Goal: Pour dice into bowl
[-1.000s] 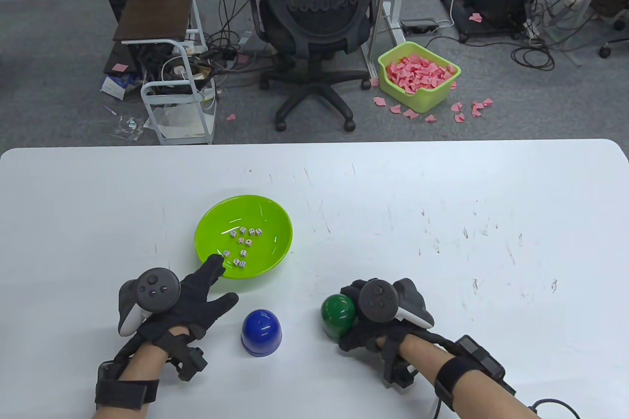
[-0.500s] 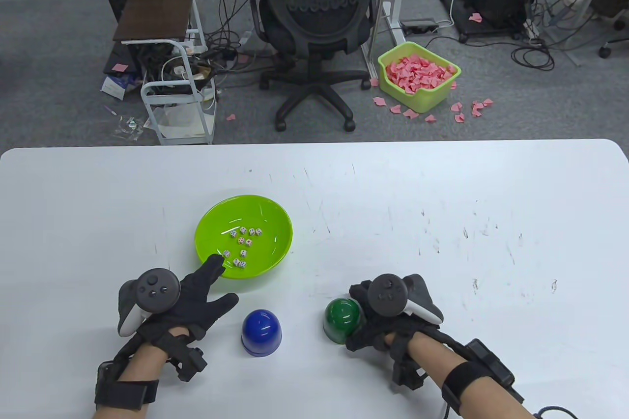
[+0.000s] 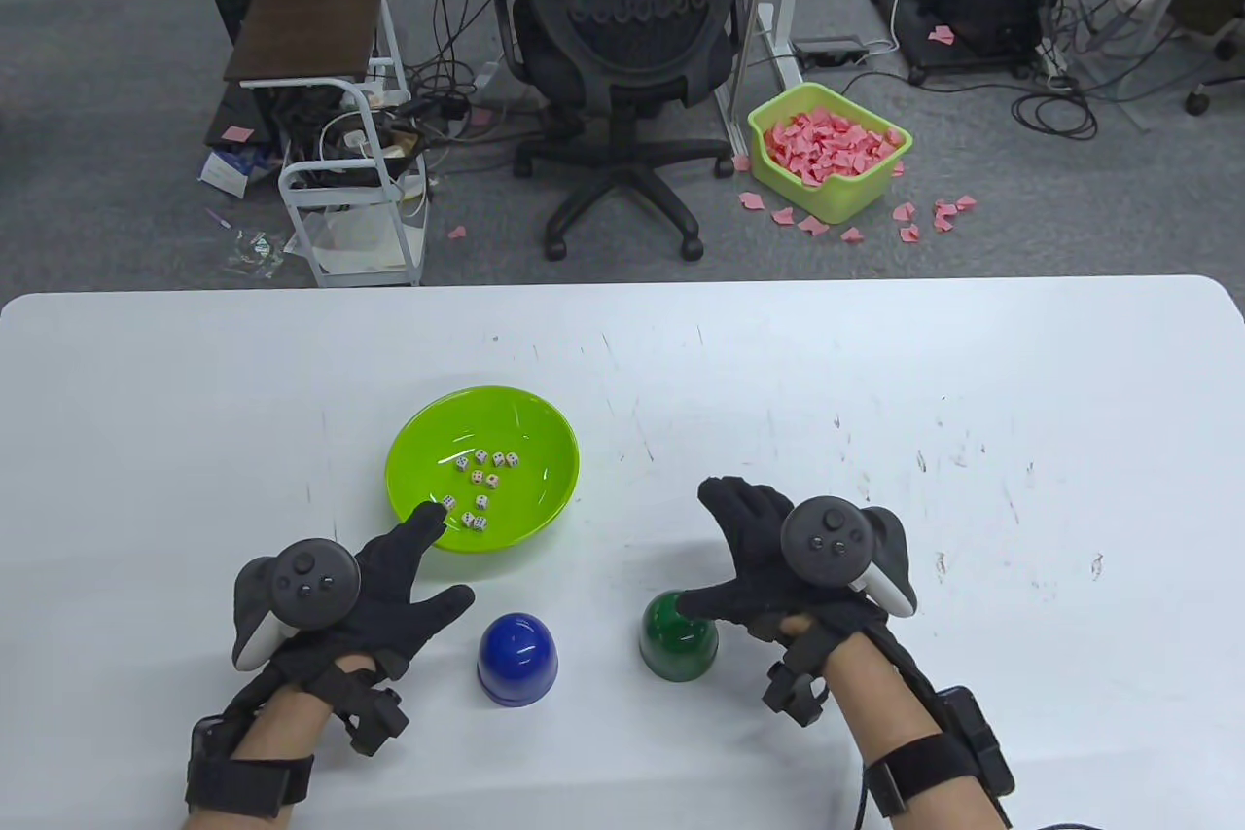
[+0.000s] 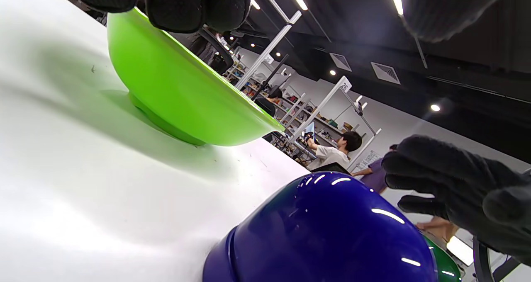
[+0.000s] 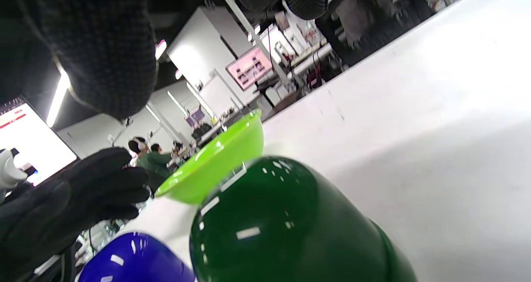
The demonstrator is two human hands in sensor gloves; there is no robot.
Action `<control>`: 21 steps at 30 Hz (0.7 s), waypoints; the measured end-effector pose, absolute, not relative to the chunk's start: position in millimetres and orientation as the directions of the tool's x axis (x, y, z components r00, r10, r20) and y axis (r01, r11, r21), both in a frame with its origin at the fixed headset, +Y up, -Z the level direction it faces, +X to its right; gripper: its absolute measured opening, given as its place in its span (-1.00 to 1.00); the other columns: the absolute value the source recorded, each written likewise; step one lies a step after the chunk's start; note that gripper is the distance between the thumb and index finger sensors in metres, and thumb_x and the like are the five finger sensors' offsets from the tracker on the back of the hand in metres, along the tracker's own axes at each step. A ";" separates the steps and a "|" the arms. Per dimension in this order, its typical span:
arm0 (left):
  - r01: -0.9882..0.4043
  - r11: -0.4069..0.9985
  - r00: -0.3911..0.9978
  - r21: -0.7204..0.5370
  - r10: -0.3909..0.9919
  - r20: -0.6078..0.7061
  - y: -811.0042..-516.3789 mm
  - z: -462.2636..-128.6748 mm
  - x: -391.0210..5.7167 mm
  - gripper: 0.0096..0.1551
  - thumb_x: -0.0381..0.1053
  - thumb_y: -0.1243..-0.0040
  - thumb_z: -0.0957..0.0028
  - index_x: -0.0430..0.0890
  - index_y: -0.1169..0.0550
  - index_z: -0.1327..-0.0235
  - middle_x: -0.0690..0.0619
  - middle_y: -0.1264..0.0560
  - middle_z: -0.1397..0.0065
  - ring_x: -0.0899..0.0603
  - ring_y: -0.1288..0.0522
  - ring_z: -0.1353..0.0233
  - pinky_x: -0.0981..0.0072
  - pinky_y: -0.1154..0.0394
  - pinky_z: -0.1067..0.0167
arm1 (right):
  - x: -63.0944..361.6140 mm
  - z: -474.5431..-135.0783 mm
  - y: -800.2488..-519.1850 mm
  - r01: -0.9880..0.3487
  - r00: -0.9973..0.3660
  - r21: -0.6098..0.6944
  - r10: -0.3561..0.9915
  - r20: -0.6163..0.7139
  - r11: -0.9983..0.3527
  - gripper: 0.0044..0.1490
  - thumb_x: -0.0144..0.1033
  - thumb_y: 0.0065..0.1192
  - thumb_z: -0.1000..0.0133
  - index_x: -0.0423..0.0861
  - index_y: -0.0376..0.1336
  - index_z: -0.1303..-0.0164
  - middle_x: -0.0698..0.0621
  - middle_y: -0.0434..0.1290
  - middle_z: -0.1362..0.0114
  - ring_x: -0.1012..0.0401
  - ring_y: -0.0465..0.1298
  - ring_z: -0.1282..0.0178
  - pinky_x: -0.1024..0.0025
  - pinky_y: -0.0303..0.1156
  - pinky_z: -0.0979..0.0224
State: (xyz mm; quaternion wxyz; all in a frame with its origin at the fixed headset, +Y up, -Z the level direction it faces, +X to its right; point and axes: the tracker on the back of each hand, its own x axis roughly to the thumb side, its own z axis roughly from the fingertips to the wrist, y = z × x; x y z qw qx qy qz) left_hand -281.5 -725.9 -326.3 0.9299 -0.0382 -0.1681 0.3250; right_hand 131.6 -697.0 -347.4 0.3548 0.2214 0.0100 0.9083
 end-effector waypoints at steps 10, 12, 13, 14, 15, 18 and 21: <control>-0.527 0.838 0.764 -0.143 0.541 0.351 -725.6 -321.4 -270.3 0.14 0.51 -0.15 0.06 0.01 -0.02 -0.63 -0.16 -0.18 -0.68 -0.37 -0.22 -0.61 -0.39 -0.21 -0.49 | 118.4 -325.6 -700.0 -0.577 -0.744 -0.125 0.456 0.488 -0.807 0.37 0.15 0.53 0.00 -0.32 -0.13 -0.71 -0.47 0.03 -0.75 -0.52 -0.04 -0.60 -0.68 -0.08 -0.42; -0.508 0.849 0.773 -0.143 0.523 0.360 -726.5 -320.0 -267.7 0.14 0.50 -0.15 0.07 0.01 -0.02 -0.63 -0.16 -0.18 -0.68 -0.37 -0.22 -0.61 -0.39 -0.21 -0.49 | 111.8 -321.1 -701.2 -0.532 -0.768 -0.150 0.400 0.500 -0.833 0.37 0.16 0.51 0.00 -0.31 -0.14 -0.71 -0.47 0.03 -0.75 -0.52 -0.03 -0.60 -0.68 -0.08 -0.43; -0.501 0.854 0.776 -0.140 0.515 0.364 -726.7 -319.5 -267.0 0.14 0.50 -0.15 0.06 0.01 -0.02 -0.63 -0.16 -0.18 -0.68 -0.37 -0.22 -0.61 -0.39 -0.21 -0.49 | 109.9 -319.5 -701.5 -0.520 -0.773 -0.159 0.383 0.506 -0.839 0.38 0.16 0.51 0.00 -0.31 -0.14 -0.71 -0.46 0.03 -0.75 -0.51 -0.03 -0.60 -0.68 -0.07 -0.42; -0.494 0.858 0.779 -0.139 0.508 0.368 -726.8 -319.2 -266.0 0.14 0.50 -0.15 0.07 0.01 -0.02 -0.63 -0.16 -0.18 -0.68 -0.37 -0.22 -0.61 -0.39 -0.21 -0.49 | 108.2 -317.9 -701.9 -0.510 -0.777 -0.168 0.368 0.511 -0.844 0.37 0.17 0.50 -0.01 -0.31 -0.14 -0.71 -0.46 0.04 -0.75 -0.51 -0.03 -0.60 -0.67 -0.07 -0.43; -0.490 0.860 0.780 -0.139 0.504 0.370 -727.0 -319.0 -265.6 0.14 0.51 -0.15 0.07 0.02 -0.02 -0.63 -0.16 -0.18 -0.68 -0.37 -0.22 -0.62 -0.39 -0.21 -0.49 | 107.2 -316.9 -702.2 -0.506 -0.778 -0.171 0.362 0.514 -0.845 0.37 0.17 0.50 -0.01 -0.31 -0.14 -0.71 -0.46 0.04 -0.75 -0.51 -0.03 -0.60 -0.67 -0.07 -0.43; -0.485 0.862 0.781 -0.147 0.503 0.371 -728.9 -319.4 -264.6 0.14 0.50 -0.15 0.07 0.02 -0.02 -0.63 -0.16 -0.18 -0.68 -0.37 -0.22 -0.62 -0.39 -0.21 -0.49 | 105.9 -314.3 -702.6 -0.501 -0.779 -0.184 0.348 0.521 -0.846 0.37 0.17 0.49 -0.01 -0.31 -0.14 -0.71 -0.46 0.05 -0.74 -0.51 -0.02 -0.59 -0.67 -0.06 -0.42; -0.477 0.866 0.785 -0.151 0.498 0.368 -732.0 -320.7 -263.9 0.14 0.50 -0.15 0.07 0.02 -0.02 -0.63 -0.16 -0.18 -0.68 -0.37 -0.22 -0.62 -0.39 -0.21 -0.49 | 105.5 -313.3 -702.5 -0.507 -0.775 -0.192 0.348 0.527 -0.840 0.36 0.17 0.49 -0.02 -0.31 -0.15 -0.71 -0.46 0.05 -0.74 -0.51 -0.02 -0.59 -0.67 -0.06 -0.42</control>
